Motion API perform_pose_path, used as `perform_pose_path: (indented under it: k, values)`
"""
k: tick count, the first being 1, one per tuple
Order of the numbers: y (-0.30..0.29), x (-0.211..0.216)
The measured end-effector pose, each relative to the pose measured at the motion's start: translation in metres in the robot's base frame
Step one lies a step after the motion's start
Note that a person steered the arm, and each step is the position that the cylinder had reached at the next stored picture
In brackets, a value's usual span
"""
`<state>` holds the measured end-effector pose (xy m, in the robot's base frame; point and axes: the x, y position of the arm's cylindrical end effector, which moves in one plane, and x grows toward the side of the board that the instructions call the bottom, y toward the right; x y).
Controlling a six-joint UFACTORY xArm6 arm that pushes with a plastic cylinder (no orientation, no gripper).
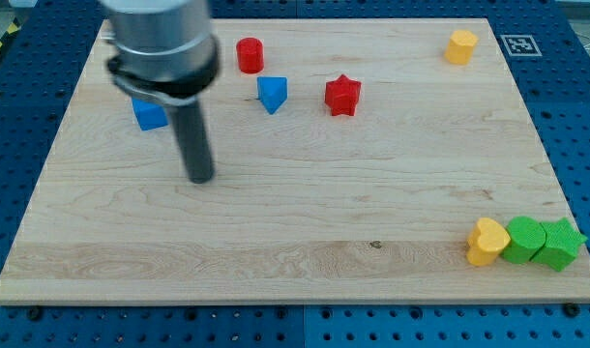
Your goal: Push the blue cube closer to the line of blocks
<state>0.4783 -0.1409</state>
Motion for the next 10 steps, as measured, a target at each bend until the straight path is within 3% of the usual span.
perform_pose_path:
  k: [2,3,6,8,10]
  values:
    - [-0.117,-0.07]
    - [-0.138,-0.095]
    - [-0.04,-0.082]
    - [-0.042,-0.144]
    - [-0.022,-0.123]
